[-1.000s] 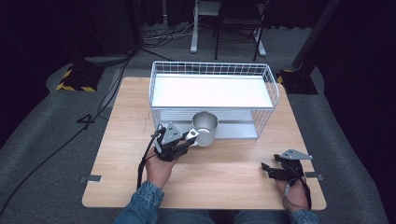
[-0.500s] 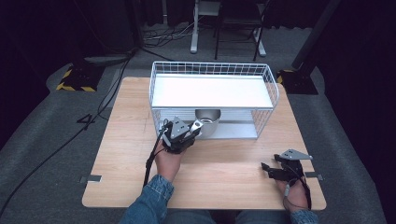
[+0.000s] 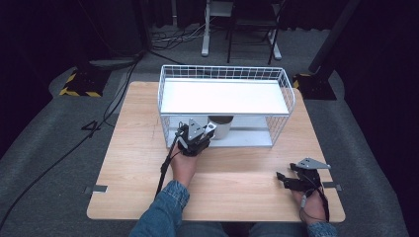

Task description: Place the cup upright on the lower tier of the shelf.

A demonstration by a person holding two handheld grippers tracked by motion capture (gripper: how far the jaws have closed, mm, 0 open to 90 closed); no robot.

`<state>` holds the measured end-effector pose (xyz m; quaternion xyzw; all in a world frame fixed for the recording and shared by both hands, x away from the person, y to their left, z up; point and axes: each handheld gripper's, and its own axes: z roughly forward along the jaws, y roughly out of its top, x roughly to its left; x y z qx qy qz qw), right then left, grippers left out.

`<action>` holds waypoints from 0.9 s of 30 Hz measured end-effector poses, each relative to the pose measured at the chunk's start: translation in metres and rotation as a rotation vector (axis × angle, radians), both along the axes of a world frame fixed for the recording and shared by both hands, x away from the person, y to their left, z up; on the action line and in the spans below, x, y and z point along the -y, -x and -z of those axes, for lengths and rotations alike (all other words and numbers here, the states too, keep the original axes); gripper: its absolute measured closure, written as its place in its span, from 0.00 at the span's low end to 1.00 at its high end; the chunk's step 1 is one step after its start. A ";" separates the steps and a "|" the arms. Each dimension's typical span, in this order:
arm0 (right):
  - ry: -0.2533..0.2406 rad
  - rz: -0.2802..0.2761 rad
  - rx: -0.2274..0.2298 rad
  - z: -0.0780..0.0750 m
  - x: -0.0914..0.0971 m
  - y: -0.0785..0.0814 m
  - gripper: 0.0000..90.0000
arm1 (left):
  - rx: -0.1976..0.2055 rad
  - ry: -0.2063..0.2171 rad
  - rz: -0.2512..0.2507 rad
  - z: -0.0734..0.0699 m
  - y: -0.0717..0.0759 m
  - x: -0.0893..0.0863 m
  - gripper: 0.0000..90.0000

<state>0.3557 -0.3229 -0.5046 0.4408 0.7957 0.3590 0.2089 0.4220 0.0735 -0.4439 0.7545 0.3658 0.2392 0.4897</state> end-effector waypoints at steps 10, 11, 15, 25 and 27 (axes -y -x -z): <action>-0.001 0.004 -0.003 0.000 0.000 0.000 0.32 | -0.014 -0.013 -0.027 0.012 -0.012 0.005 0.79; -0.001 0.004 -0.003 0.000 0.000 0.000 0.32 | -0.014 -0.013 -0.027 0.012 -0.012 0.005 0.80; -0.001 0.004 -0.003 0.000 0.000 0.000 0.32 | -0.005 -0.035 -0.022 0.015 -0.013 0.005 0.79; 0.002 0.004 0.001 0.000 0.000 0.000 0.32 | -0.032 0.007 -0.001 0.018 -0.015 0.001 0.79; -0.001 0.003 0.000 0.000 0.000 0.000 0.32 | -0.040 0.014 0.002 0.018 -0.015 0.000 0.79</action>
